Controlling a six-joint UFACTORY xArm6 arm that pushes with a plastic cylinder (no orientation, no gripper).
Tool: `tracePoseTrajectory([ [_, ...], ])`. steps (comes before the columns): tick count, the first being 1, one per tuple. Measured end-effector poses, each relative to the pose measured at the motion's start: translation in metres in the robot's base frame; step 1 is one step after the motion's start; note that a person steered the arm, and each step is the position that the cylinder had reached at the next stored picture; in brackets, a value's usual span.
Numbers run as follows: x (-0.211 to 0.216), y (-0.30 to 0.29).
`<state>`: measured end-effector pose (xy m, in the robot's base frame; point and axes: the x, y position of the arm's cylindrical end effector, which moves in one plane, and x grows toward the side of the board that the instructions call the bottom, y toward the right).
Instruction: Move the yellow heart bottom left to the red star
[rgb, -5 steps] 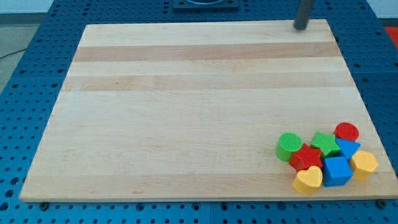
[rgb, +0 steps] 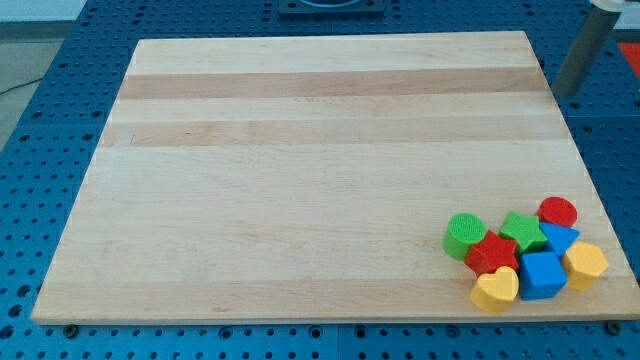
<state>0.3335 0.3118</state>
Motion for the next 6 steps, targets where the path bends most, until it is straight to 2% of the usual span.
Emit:
tracePoseTrajectory([
  [3,0.081,0.002],
  [6,0.183,0.015],
])
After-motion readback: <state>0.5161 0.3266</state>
